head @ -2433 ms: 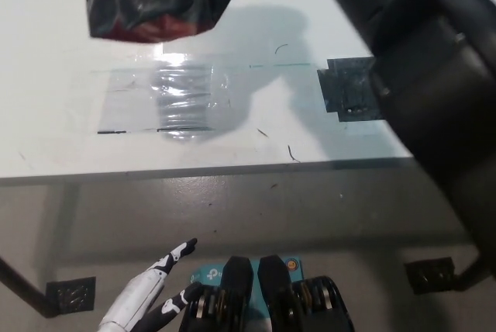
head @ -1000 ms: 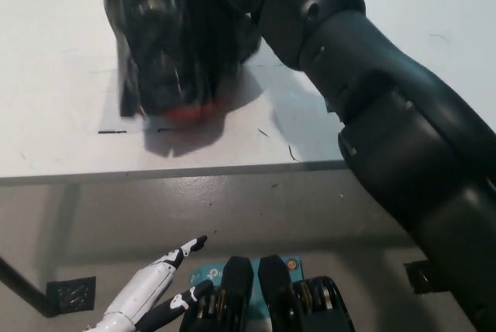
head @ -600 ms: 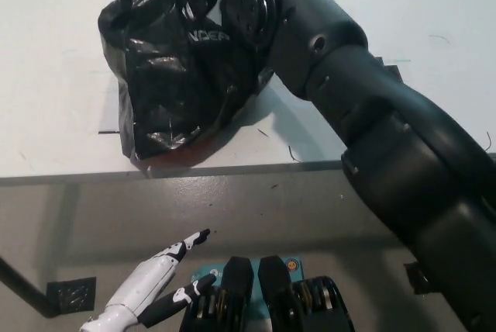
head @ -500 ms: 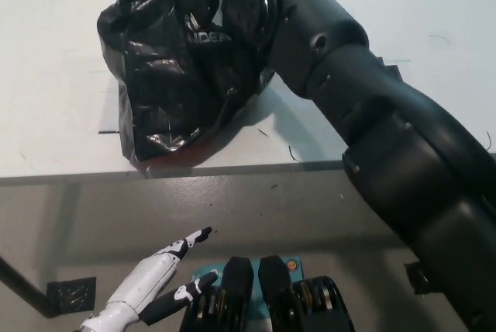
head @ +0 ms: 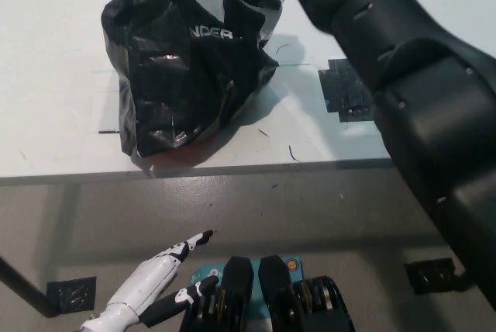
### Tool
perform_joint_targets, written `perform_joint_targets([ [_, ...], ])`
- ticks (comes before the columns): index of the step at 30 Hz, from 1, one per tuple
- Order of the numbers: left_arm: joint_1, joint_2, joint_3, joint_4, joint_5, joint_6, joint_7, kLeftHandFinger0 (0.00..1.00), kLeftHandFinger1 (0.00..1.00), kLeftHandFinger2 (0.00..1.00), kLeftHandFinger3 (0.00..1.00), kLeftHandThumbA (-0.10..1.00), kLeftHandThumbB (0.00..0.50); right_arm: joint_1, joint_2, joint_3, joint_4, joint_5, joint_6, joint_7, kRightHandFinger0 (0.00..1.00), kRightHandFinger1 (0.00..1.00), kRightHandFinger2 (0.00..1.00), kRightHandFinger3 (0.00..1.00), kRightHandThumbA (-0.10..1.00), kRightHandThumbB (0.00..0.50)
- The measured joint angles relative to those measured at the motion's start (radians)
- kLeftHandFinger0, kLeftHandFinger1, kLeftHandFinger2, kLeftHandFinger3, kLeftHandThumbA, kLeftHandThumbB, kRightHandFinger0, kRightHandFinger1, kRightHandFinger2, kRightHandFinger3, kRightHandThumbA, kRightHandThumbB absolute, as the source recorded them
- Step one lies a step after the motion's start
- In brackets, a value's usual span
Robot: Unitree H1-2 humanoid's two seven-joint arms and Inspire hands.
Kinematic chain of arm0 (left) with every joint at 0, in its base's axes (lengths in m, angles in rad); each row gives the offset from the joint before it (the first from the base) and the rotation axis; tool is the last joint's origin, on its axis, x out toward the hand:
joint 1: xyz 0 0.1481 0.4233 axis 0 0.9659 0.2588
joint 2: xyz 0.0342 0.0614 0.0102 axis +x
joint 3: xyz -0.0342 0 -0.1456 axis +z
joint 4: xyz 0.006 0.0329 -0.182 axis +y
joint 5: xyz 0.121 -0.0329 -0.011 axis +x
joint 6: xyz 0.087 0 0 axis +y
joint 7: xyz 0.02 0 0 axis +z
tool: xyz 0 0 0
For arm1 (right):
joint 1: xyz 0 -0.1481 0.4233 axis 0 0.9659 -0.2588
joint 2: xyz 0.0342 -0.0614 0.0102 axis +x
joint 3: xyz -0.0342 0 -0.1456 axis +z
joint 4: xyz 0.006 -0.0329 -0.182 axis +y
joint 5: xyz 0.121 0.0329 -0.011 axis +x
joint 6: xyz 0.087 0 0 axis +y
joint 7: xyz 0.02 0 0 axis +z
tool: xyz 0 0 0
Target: The robot uses its right hand to pick up a bag of coffee beans and puts it in the black plastic bag, then the robot grabs the top of the bag and lifts it.
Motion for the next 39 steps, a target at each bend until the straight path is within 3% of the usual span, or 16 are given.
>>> perform_joint_targets([
  [4,0.002,0.0,-0.002,0.0,0.003,0.0,0.0,1.0,1.0,1.0,1.0,1.0,0.144,-0.013,-0.022,-0.096,-0.102,0.076,0.062,0.057,1.0,1.0,1.0,1.0,0.88,0.5],
  [6,0.004,0.0,-0.004,0.0,0.005,0.001,0.0,1.0,1.0,1.0,1.0,1.0,0.135,-0.017,-0.032,-0.122,-0.15,0.101,0.084,0.075,1.0,1.0,1.0,1.0,0.89,0.5],
  [7,0.007,0.0,-0.005,0.0,0.007,0.002,0.0,1.0,1.0,1.0,1.0,1.0,0.141,-0.017,-0.043,-0.14,-0.199,0.119,0.099,0.086,1.0,1.0,1.0,1.0,0.99,0.5],
  [9,0.012,-0.001,-0.006,0.0,0.01,0.002,0.0,1.0,1.0,1.0,1.0,1.0,0.142,-0.017,-0.06,-0.157,-0.269,0.138,0.114,0.092,1.0,1.0,1.0,1.0,1.0,0.496],
  [11,0.015,-0.001,-0.006,0.0,0.012,0.002,0.0,1.0,1.0,1.0,1.0,1.0,0.143,-0.015,-0.069,-0.158,-0.307,0.14,0.117,0.093,1.0,1.0,1.0,1.0,1.0,0.447],
  [14,0.02,-0.001,-0.005,0.002,0.013,0.003,0.0,1.0,1.0,1.0,1.0,1.0,0.14,0.003,-0.097,-0.156,-0.413,0.139,0.125,0.095,1.0,1.0,1.0,1.0,1.0,0.448],
  [15,0.02,-0.001,-0.005,0.004,0.013,0.003,0.0,1.0,1.0,1.0,1.0,1.0,0.146,0.024,-0.11,-0.155,-0.47,0.14,0.129,0.098,1.0,1.0,1.0,1.0,1.0,0.471],
  [18,0.02,-0.001,-0.003,0.008,0.013,0.003,0.0,1.0,1.0,1.0,1.0,1.0,0.163,0.078,-0.133,-0.155,-0.566,0.14,0.139,0.106,1.0,1.0,1.0,1.0,1.0,0.422],
  [19,0.02,-0.001,-0.002,0.01,0.013,0.003,0.0,1.0,1.0,1.0,1.0,1.0,0.141,0.092,-0.138,-0.155,-0.588,0.14,0.141,0.107,1.0,1.0,1.0,1.0,1.0,0.382],
  [21,0.02,-0.001,0.001,0.015,0.013,0.003,0.0,1.0,1.0,1.0,1.0,1.0,0.115,0.149,-0.154,-0.156,-0.659,0.14,0.149,0.112,1.0,1.0,1.0,1.0,1.0,0.376],
  [24,0.019,-0.001,0.006,0.02,0.012,0.003,0.0,1.0,1.0,1.0,1.0,1.0,0.103,0.237,-0.178,-0.163,-0.746,0.142,0.162,0.115,1.0,1.0,1.0,1.0,1.0,0.376],
  [27,0.019,-0.001,0.009,0.023,0.012,0.004,0.0,1.0,1.0,1.0,1.0,1.0,0.13,0.337,-0.202,-0.173,-0.82,0.142,0.176,0.117,1.0,1.0,1.0,1.0,1.0,0.413],
  [31,0.017,-0.001,0.016,0.028,0.012,0.004,0.0,1.0,1.0,1.0,1.0,0.99,0.118,0.522,-0.243,-0.195,-0.946,0.146,0.204,0.118,1.0,1.0,1.0,1.0,1.0,0.468],
  [33,0.016,-0.001,0.02,0.032,0.012,0.004,0.0,1.0,1.0,1.0,1.0,0.94,0.101,0.578,-0.254,-0.201,-0.983,0.148,0.212,0.118,1.0,1.0,1.0,1.0,1.0,0.439],
  [35,0.012,-0.001,0.026,0.04,0.011,0.005,0.0,1.0,1.0,1.0,1.0,0.92,0.095,0.685,-0.271,-0.217,-1.047,0.158,0.226,0.117,1.0,1.0,1.0,1.0,1.0,0.451],
  [39,0.005,-0.001,0.033,0.044,0.009,0.006,0.0,1.0,1.0,1.0,1.0,1.0,0.11,0.809,-0.288,-0.238,-1.12,0.174,0.245,0.117,1.0,1.0,1.0,1.0,1.0,0.453],
])
